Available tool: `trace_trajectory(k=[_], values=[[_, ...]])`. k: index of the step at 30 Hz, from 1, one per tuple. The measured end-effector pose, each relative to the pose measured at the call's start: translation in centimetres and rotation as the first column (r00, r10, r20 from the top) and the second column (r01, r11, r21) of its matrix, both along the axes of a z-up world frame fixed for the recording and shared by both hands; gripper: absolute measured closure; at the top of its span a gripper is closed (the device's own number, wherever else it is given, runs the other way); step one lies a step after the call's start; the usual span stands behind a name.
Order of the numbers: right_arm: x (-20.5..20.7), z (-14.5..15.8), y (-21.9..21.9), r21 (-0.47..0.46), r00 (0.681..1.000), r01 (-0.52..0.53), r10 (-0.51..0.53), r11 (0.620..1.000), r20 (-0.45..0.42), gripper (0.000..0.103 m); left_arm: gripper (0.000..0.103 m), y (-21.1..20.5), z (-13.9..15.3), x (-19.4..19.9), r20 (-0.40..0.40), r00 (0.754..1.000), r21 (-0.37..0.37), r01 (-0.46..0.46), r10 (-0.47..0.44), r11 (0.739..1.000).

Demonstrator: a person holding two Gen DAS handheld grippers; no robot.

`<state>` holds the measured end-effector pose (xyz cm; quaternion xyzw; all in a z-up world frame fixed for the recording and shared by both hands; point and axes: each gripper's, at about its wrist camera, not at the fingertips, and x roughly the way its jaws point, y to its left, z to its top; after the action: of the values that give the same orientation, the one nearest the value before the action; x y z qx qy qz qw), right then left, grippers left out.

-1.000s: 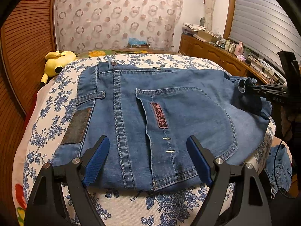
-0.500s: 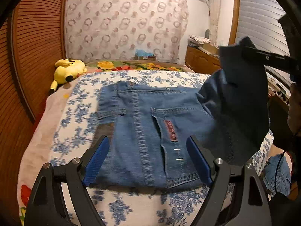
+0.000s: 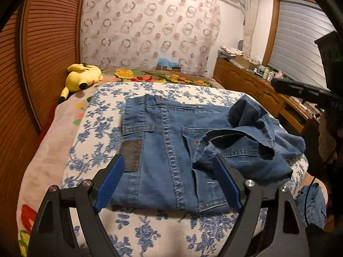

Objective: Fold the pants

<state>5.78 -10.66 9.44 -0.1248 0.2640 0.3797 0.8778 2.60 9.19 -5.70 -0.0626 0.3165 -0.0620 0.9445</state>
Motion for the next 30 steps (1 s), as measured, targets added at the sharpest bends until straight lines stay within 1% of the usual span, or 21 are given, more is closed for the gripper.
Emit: trace_trajectory(k=[3,5,9,11,13,14,16,18,20,23,25,26,27,29,30], values=[[0.1,-1.1,-1.1,-0.034,0.999,0.05,-0.051,0.998,-0.008,0.058,0.019,-0.9,-0.2,0.9,-0.007,1.0,0.008,0.024,-0.024,1.0],[0.0,-1.8,-1.6,-0.053,0.997,0.076,-0.077,0.996,-0.017,0.055,0.019,-1.7,-0.4,1.7,-0.009,0.999,0.008,0.047,-0.047,0.999],[-0.2,-3.3,-2.4,-0.076,0.99,0.124,-0.128,0.989,-0.055,0.052,0.019,-3.3,-0.6,3.0,-0.012,0.996,0.017,0.094,-0.094,0.995],[-0.2,-3.9,-2.5,-0.08,0.986,0.142,-0.149,0.987,-0.077,0.052,0.023,-4.0,-0.9,4.0,-0.025,0.993,0.016,0.12,-0.12,0.993],[-0.2,-4.1,-2.7,-0.076,0.981,0.156,-0.163,0.985,-0.102,0.052,0.032,-4.7,-1.3,5.0,-0.048,0.989,0.022,0.139,-0.138,0.99],[-0.1,-4.3,-2.7,-0.072,0.979,0.16,-0.167,0.985,-0.114,0.052,0.035,-4.9,-1.6,5.4,-0.057,0.988,0.029,0.146,-0.144,0.989],[-0.1,-4.4,-2.9,-0.065,0.975,0.166,-0.174,0.984,-0.139,0.052,0.048,-5.4,-2.3,6.2,-0.089,0.985,0.037,0.154,-0.15,0.987],[-0.1,-4.6,-2.6,-0.059,0.971,0.162,-0.17,0.985,-0.166,0.052,0.054,-5.6,-3.1,6.6,-0.117,0.981,0.031,0.159,-0.154,0.987],[-0.1,-5.0,-2.3,-0.064,0.966,0.162,-0.172,0.985,-0.195,0.052,0.058,-5.7,-3.8,6.8,-0.135,0.979,0.031,0.16,-0.154,0.987],[0.0,-5.4,-2.2,-0.067,0.956,0.173,-0.184,0.983,-0.23,0.052,0.06,-5.9,-4.2,6.7,-0.136,0.979,0.04,0.161,-0.154,0.986],[0.3,-5.7,-2.2,-0.073,0.949,0.183,-0.195,0.98,-0.249,0.052,0.069,-6.0,-4.2,6.5,-0.132,0.979,0.041,0.164,-0.157,0.986],[0.4,-5.9,-2.2,-0.079,0.945,0.185,-0.2,0.98,-0.258,0.052,0.071,-6.1,-4.1,6.4,-0.127,0.979,0.043,0.164,-0.157,0.986],[0.5,-6.0,-2.1,-0.083,0.943,0.186,-0.202,0.979,-0.266,0.052,0.076,-6.2,-4.0,6.2,-0.114,0.981,0.051,0.161,-0.154,0.986],[0.6,-6.2,-2.1,-0.072,0.941,0.18,-0.193,0.981,-0.278,0.052,0.08,-6.4,-3.8,5.7,-0.094,0.983,0.062,0.164,-0.158,0.984],[0.6,-6.3,-1.9,-0.069,0.942,0.176,-0.188,0.982,-0.279,0.052,0.084,-6.5,-3.8,5.6,-0.094,0.981,0.055,0.174,-0.169,0.983]])
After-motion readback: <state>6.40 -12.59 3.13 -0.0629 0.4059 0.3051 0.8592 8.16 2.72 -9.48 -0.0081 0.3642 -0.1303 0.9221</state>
